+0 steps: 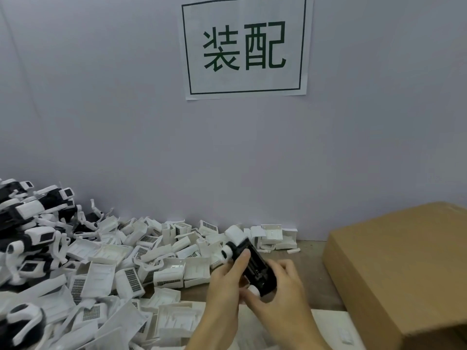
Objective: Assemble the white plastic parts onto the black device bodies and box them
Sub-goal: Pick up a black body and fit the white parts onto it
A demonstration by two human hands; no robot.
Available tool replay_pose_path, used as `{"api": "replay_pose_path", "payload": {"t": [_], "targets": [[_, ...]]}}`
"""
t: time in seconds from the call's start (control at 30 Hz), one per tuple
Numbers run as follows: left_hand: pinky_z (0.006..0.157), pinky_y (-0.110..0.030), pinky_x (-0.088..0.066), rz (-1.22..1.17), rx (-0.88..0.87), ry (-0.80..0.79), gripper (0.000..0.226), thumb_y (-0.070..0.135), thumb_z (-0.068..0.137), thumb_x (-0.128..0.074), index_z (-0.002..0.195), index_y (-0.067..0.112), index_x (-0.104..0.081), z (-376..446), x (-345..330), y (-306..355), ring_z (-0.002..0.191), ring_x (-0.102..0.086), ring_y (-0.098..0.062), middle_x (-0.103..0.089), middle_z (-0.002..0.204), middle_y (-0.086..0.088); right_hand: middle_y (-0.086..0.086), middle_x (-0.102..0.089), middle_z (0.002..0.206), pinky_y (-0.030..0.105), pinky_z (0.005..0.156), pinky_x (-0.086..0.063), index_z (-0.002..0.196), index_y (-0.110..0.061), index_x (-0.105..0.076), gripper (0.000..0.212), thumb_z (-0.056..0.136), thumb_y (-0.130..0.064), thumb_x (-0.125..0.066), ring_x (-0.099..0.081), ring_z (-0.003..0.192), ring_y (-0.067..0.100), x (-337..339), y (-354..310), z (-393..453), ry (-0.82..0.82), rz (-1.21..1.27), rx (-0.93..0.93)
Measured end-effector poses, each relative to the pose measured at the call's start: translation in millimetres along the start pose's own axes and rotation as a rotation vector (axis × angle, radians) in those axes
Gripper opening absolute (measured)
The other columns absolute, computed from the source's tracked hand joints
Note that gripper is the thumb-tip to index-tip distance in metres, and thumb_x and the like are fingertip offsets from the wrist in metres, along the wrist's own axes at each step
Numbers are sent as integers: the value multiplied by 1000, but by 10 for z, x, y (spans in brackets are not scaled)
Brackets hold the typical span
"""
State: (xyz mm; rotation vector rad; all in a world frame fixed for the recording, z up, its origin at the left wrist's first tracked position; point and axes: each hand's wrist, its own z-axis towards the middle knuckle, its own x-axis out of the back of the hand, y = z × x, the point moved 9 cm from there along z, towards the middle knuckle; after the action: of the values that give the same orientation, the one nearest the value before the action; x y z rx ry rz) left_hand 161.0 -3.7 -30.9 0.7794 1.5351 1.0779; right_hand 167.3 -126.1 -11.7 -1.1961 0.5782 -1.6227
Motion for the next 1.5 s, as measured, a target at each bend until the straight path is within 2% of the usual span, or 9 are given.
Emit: {"api": "replay_pose_path", "payload": {"t": [0.13, 0.3, 0.57, 0.73, 0.9, 0.97, 1.17, 1.33, 1.5], "targets": [[85, -37, -57, 13, -54, 50, 16, 20, 84, -75, 89, 6, -80, 1, 46, 0, 93, -75, -26, -78, 92, -13, -22, -57, 106, 13, 76, -51, 114, -44, -56, 47, 71, -44, -75, -58, 97, -6, -95, 1, -3, -75, -46, -24], [69, -14, -52, 281, -204, 34, 9, 9, 89, -73, 96, 14, -76, -45, -43, 122, 88, -74, -10, -79, 89, 1, -19, -72, 88, 24, 71, -58, 101, -42, -64, 41, 62, -55, -63, -68, 82, -2, -7, 25, 9, -43, -77, -68], [75, -23, -53, 626, -447, 106, 33, 0, 85, -69, 93, 31, -71, -119, 24, 316, 85, -69, -3, -75, 87, 14, -26, -58, 129, 24, 99, -50, 147, -34, -41, 62, 93, -20, -67, -51, 126, -5, -41, 52, 0, -99, 153, -17], [86, -32, -52, 1089, -576, -94, 34, 9, 84, -61, 112, 26, -67, -175, -263, 210, 99, -61, -10, -67, 105, 11, -7, -72, 106, 15, 67, -56, 125, -29, -56, 52, 81, -18, -82, -70, 91, -1, 97, 238, 42, 76, 504, -213], [87, -36, -49, 1163, -632, -171, 42, 19, 90, -61, 130, 32, -58, -220, -393, 185, 104, -58, -12, -67, 116, 13, -1, -76, 78, 35, 63, -62, 98, -17, -70, 31, 75, -27, -86, -74, 73, 13, 243, 379, 65, 212, 498, -292], [88, -37, -50, 1126, -610, -198, 43, 18, 91, -61, 131, 34, -56, -225, -409, 171, 105, -59, -12, -67, 116, 13, -1, -75, 76, 42, 65, -63, 92, -18, -69, 32, 71, -35, -87, -73, 71, 11, 293, 400, 58, 257, 428, -295], [85, -39, -52, 940, -614, -111, 31, 13, 87, -51, 111, 32, -51, -240, -343, 268, 97, -64, -13, -69, 101, 14, -15, -68, 103, 17, 68, -54, 116, -38, -51, 52, 72, -52, -74, -66, 92, -5, 239, 131, 34, 194, 413, -127], [79, -41, -55, 215, -306, 305, 18, 17, 103, -53, 99, 19, -71, -138, 204, 301, 83, -66, -20, -72, 92, -5, -27, -48, 131, 21, 90, -41, 141, -45, -33, 50, 95, -46, -53, -51, 113, -12, 72, 114, -5, 31, 335, -140], [62, -39, -55, -437, 17, 265, 34, 44, 92, -64, 82, 12, -73, -44, 288, 78, 51, -55, -16, -61, 63, -3, -10, -66, 112, 24, 81, -50, 119, -34, -62, 21, 103, -27, -51, -64, 99, 4, 83, 231, 10, 6, 293, -256]]}}
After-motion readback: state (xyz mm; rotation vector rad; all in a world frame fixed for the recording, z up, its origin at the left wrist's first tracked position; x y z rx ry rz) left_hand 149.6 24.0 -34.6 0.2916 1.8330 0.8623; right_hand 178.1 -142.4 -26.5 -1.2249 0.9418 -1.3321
